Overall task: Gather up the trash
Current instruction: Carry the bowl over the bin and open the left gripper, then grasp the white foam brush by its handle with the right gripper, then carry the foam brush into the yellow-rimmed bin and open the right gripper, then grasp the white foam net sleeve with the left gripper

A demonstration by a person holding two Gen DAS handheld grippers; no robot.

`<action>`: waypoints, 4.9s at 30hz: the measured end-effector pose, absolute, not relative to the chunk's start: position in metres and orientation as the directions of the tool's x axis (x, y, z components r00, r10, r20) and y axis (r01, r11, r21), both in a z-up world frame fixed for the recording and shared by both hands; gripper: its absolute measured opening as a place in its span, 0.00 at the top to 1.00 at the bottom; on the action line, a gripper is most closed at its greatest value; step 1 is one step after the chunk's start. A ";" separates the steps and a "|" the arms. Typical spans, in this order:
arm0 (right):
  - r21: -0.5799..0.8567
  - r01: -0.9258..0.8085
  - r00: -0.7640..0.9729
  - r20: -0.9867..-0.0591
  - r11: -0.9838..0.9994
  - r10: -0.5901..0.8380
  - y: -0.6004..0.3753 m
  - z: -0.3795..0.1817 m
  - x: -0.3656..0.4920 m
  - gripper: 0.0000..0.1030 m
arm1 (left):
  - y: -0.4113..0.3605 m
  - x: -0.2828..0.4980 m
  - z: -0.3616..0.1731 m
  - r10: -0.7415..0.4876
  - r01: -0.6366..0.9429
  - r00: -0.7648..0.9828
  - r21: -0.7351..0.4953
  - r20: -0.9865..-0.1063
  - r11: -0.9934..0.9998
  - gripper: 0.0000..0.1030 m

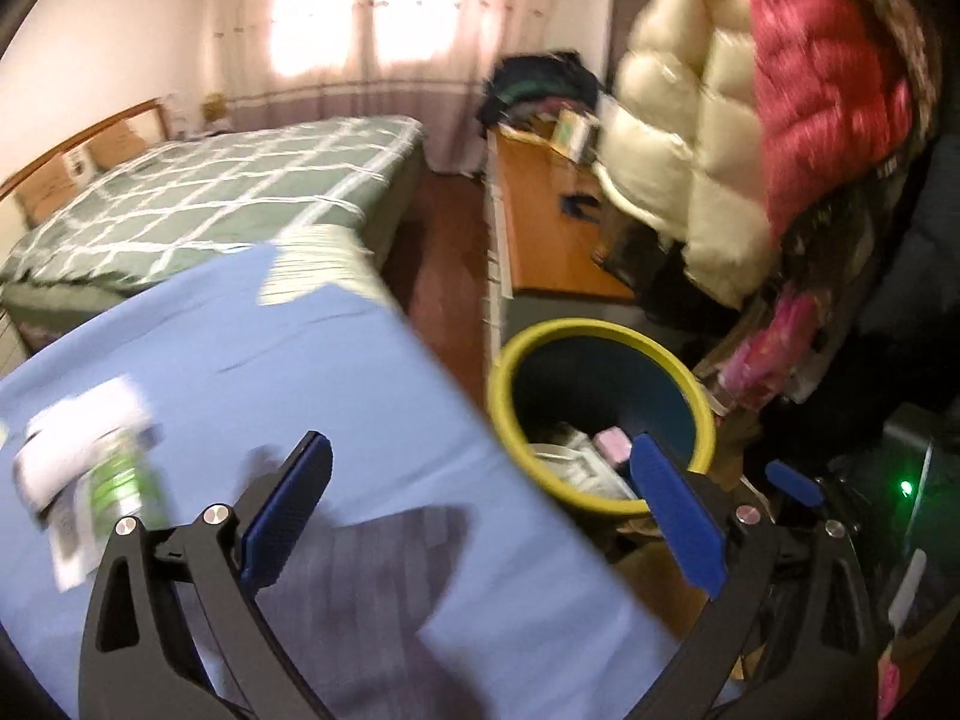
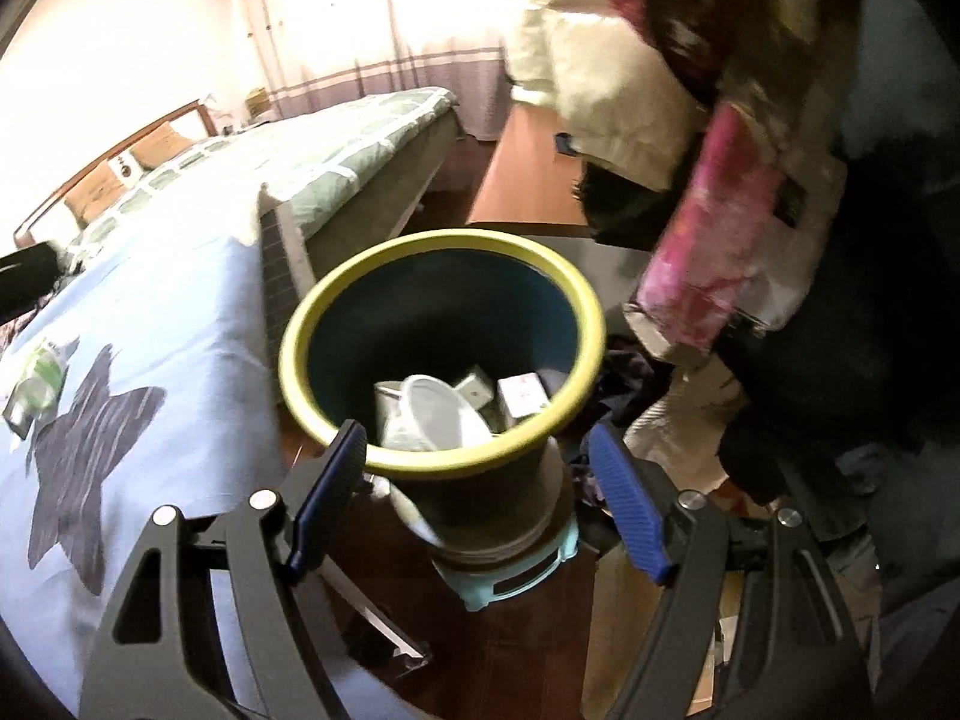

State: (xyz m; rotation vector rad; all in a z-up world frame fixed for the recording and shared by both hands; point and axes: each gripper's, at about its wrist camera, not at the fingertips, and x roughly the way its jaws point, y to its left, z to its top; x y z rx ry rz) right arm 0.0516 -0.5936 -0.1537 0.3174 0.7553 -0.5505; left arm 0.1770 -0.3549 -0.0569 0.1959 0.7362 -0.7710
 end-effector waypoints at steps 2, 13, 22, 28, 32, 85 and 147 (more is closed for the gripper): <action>0.069 0.556 0.605 -0.717 0.828 -0.346 -0.583 -0.151 0.059 0.30 | -0.318 0.182 -0.051 -0.551 0.654 0.521 -0.110 -0.652 0.748 0.05; 0.019 0.325 0.696 -0.682 0.945 -0.226 -0.465 -0.123 0.136 0.30 | -0.098 0.226 -0.055 -0.276 0.274 0.766 -0.093 -0.581 0.957 0.05; 0.029 0.053 0.762 -0.647 0.998 -0.021 -0.337 -0.107 0.204 0.35 | 0.030 0.250 -0.091 -0.017 -0.022 0.816 -0.061 -0.577 0.998 0.05; 0.057 -0.020 0.712 -0.701 0.998 0.054 -0.306 -0.122 0.238 0.56 | 0.062 0.253 -0.113 0.025 -0.087 0.807 -0.076 -0.590 0.993 0.05; 0.069 -0.023 0.688 -0.723 0.997 0.066 -0.293 -0.133 0.246 0.60 | 0.062 0.257 -0.118 0.027 -0.087 0.808 -0.074 -0.588 0.993 0.05; 0.039 -0.027 0.710 -0.702 0.999 0.047 -0.337 -0.095 0.146 0.94 | 0.039 0.255 -0.120 0.030 -0.067 0.801 -0.040 -0.599 0.997 0.05; 0.151 0.617 0.578 -0.752 0.772 -0.315 -0.588 -0.162 0.148 0.51 | -0.172 0.256 -0.126 -0.233 0.336 0.630 -0.011 -0.741 0.942 0.05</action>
